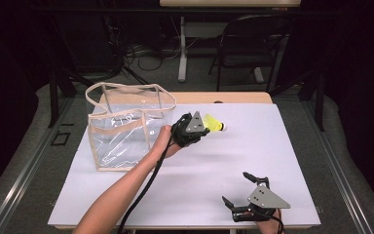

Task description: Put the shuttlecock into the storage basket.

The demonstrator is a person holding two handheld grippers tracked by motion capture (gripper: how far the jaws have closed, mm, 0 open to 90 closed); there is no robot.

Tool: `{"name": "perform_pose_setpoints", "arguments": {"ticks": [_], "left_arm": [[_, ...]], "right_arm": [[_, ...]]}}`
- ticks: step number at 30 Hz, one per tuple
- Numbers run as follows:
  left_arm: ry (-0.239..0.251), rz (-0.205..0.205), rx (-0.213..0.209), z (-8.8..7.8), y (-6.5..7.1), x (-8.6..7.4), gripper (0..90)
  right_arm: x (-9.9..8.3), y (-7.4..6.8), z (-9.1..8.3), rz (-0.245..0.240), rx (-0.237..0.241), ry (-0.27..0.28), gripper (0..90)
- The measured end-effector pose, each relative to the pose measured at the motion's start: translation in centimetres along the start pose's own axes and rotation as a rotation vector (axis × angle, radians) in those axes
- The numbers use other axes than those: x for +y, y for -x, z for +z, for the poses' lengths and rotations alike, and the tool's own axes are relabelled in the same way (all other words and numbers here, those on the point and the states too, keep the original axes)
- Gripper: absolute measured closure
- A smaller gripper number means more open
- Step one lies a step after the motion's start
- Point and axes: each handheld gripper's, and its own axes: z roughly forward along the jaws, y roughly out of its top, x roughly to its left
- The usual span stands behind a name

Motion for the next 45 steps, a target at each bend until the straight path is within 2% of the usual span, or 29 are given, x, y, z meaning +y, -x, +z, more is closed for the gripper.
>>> {"name": "perform_pose_setpoints", "arguments": {"ticks": [16,45], "left_arm": [[0.024,0.002,0.010,-0.9,-0.4,0.9,89.6],[0.067,0.021,0.055,-3.7,-1.6,2.9,89.6]], "right_arm": [[0.0,0.0,-0.1,0.000,-0.002,-0.001,1.1],[0.0,0.0,-0.1,-0.002,-0.004,-0.005,1.1]]}}
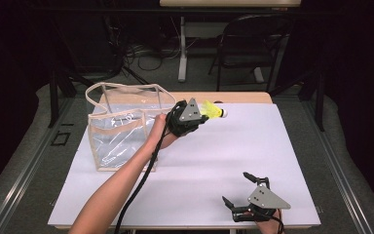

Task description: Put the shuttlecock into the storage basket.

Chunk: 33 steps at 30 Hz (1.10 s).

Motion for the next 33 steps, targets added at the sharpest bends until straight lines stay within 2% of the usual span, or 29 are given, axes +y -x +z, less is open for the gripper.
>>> {"name": "perform_pose_setpoints", "arguments": {"ticks": [33], "left_arm": [[0.020,-0.020,0.055,-3.1,-1.7,-0.3,89.6]], "right_arm": [[0.0,0.0,0.1,-0.005,0.000,0.000,1.2]]}}
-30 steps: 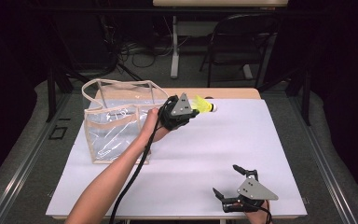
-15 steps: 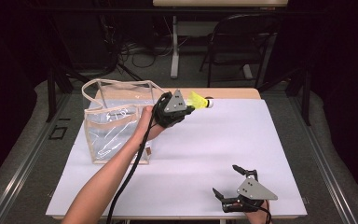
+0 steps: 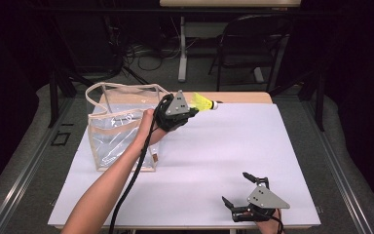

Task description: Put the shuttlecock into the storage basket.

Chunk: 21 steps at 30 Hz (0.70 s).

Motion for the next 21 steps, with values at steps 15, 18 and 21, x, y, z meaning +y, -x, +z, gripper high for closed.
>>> {"name": "perform_pose_setpoints", "arguments": {"ticks": [15,18,21], "left_arm": [[0.021,-0.031,0.039,-1.8,-1.3,-0.5,89.6],[0.025,-0.040,0.048,-2.2,-1.6,-0.7,89.6],[0.029,-0.045,0.057,-2.7,-1.9,-0.8,89.7]], "right_arm": [[0.0,0.0,0.0,0.002,-0.001,0.000,1.2],[0.0,0.0,0.0,0.001,-0.001,-0.002,1.2],[0.0,0.0,0.1,0.005,-0.001,-0.003,1.2]]}}
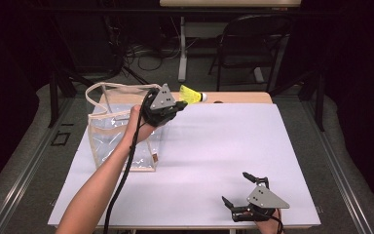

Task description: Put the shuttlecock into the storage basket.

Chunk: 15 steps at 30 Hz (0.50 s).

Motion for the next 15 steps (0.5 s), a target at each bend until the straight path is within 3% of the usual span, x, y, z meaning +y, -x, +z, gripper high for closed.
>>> {"name": "perform_pose_setpoints", "arguments": {"ticks": [15], "left_arm": [[0.021,-0.031,0.044,-1.9,-1.4,-0.6,89.6]], "right_arm": [[0.0,0.0,0.0,-0.004,0.000,-0.004,1.3]]}}
